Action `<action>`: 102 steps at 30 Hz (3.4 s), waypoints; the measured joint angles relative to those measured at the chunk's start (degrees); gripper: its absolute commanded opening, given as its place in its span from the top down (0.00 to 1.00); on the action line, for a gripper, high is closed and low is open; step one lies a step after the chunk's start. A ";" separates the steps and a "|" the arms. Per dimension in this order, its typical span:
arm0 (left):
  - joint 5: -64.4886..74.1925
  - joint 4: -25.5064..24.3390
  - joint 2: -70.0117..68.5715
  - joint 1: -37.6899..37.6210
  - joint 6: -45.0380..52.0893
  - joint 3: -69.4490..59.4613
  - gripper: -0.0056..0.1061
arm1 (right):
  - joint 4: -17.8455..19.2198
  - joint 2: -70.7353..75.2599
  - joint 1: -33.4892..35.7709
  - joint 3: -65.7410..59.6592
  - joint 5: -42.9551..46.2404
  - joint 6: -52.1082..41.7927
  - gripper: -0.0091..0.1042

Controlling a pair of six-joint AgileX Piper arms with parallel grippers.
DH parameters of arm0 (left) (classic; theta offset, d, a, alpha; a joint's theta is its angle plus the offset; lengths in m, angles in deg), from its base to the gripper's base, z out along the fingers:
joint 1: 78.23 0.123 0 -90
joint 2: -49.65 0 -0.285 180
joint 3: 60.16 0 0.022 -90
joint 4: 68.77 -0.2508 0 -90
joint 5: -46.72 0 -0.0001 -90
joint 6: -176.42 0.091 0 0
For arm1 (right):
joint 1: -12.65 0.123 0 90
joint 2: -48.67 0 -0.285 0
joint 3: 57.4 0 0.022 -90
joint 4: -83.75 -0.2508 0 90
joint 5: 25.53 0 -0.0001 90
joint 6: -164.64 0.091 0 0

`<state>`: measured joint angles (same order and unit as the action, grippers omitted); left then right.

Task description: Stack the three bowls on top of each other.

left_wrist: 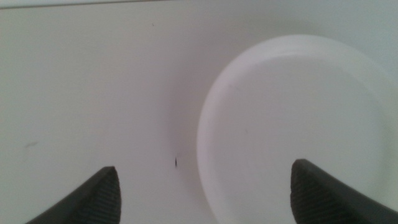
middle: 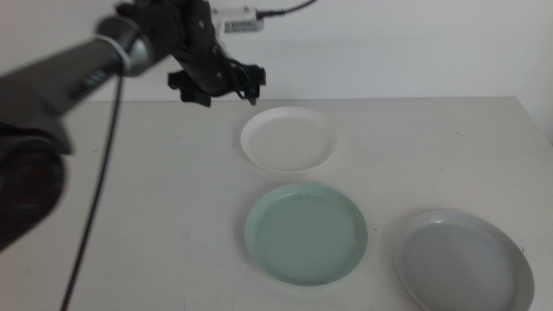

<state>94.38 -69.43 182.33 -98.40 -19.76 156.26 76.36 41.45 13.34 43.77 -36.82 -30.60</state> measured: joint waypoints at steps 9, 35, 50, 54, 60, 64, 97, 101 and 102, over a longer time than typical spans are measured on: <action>-1.72 0.18 13.59 0.06 -0.05 7.85 0.14 | 0.00 0.00 0.00 0.00 0.00 0.00 0.45; -0.09 3.91 11.75 0.59 0.51 8.42 0.95 | 0.00 0.00 0.00 0.00 0.00 0.00 0.45; -5.74 2.69 -15.17 -3.52 1.06 -13.97 0.95 | 0.00 0.00 0.00 0.00 0.00 0.00 0.45; -10.16 2.68 -21.76 -6.21 -0.18 -25.48 0.95 | 0.00 0.00 0.00 0.00 0.00 0.00 0.45; -16.45 2.68 -27.30 -8.82 -3.84 -39.63 0.95 | 0.00 0.00 0.00 0.00 0.00 0.00 0.45; -20.42 2.74 -27.49 -9.85 -5.21 -46.60 0.95 | 0.00 0.00 0.00 0.00 0.00 0.00 0.45; -33.21 9.59 -24.10 -9.91 -5.63 -57.85 0.61 | 0.00 0.00 0.00 0.00 0.00 0.00 0.45; -33.21 9.66 -24.24 -9.91 -5.32 -57.85 0.19 | 0.00 0.00 0.00 0.00 0.00 0.00 0.45; -32.97 9.73 -24.57 -9.91 -4.66 -57.78 0.11 | 0.00 0.00 0.00 0.00 0.00 0.00 0.45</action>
<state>61.42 -59.70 157.75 -108.30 -24.43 98.48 76.36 41.45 13.34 43.77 -36.82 -30.60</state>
